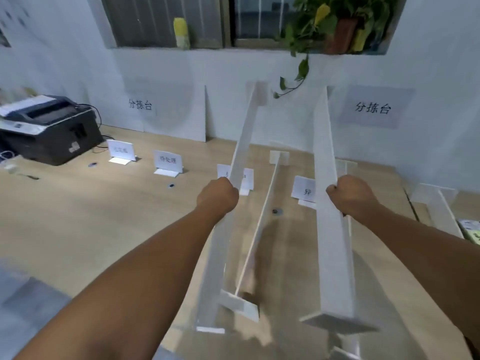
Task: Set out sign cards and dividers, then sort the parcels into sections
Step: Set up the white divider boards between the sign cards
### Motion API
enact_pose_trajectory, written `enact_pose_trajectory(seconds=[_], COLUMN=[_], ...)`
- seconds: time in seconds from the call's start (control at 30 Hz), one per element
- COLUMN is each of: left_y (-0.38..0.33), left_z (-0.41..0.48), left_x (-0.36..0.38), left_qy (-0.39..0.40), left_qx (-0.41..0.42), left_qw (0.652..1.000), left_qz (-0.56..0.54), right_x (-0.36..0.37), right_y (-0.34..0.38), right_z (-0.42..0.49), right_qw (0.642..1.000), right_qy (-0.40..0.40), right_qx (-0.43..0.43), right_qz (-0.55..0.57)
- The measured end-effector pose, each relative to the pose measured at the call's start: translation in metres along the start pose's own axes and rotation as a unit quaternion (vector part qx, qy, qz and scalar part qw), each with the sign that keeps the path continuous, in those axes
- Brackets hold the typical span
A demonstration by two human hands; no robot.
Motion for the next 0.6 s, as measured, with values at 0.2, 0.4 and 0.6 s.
enact_pose_trajectory(seconds=[0.2,0.4,0.6], left_y=[0.156,0.270,0.373], left_z=[0.023,0.050,0.113], left_x=[-0.114,-0.174,-0.210], left_qy=[-0.044,-0.056,-0.052], left_qx=[-0.035,-0.074,-0.103], left_qw=[0.997,0.995,0.992], left_qz=[0.045,0.045,0.060], right_x=[0.026,0.080,0.154], right_y=[0.164,0.293,0.385], right_z=[-0.005,-0.010,0.020], right_qw=[0.999,0.995,0.991], right_qy=[-0.024,0.019,0.088], right_qx=[-0.047,-0.081,-0.090], right_qz=[-0.001,0.046,0.053])
Point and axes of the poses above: each hand's wrist, its own z-axis towards the middle knuckle, its own x-axis out of the palm, y = z × x, the point moved 8 cm from there along z, towards the middle knuckle, and after that the axes turned 8 degrees about -z, right-handed, at the moved point
